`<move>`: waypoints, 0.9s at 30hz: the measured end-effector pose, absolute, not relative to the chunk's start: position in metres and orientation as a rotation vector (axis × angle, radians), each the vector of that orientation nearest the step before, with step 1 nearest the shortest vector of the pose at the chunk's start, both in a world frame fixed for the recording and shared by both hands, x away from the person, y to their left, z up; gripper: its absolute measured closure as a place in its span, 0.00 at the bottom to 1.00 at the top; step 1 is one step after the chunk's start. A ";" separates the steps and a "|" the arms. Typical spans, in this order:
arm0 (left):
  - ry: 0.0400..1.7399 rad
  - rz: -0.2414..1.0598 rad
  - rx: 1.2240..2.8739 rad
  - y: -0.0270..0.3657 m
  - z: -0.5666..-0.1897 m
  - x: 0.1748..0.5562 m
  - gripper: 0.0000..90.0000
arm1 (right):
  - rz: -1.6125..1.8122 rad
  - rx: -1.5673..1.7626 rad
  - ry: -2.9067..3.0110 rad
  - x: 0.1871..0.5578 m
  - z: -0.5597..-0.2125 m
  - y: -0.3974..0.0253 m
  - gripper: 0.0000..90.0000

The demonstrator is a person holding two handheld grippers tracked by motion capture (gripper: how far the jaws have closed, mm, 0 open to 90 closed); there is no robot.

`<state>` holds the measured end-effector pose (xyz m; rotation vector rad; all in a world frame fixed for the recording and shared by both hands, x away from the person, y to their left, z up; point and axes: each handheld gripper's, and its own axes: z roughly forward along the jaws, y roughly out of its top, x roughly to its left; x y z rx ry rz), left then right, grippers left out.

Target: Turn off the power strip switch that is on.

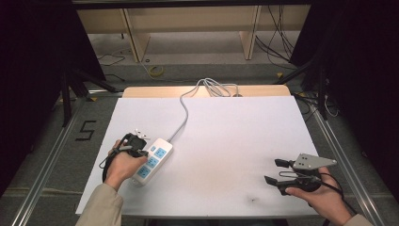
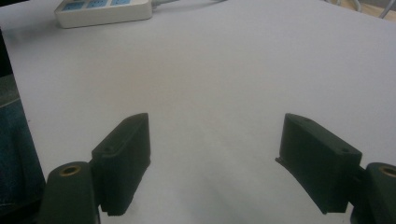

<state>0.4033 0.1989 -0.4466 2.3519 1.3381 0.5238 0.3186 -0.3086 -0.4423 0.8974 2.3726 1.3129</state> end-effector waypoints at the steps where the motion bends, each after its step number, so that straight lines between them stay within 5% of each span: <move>1: 1.338 0.528 2.352 0.199 -0.447 0.403 1.00 | 1.313 0.897 2.373 0.319 -0.442 -0.309 0.28; 27: 1.347 0.538 2.329 0.201 -0.444 0.402 1.00 | 1.315 0.888 2.372 0.319 -0.442 -0.309 0.28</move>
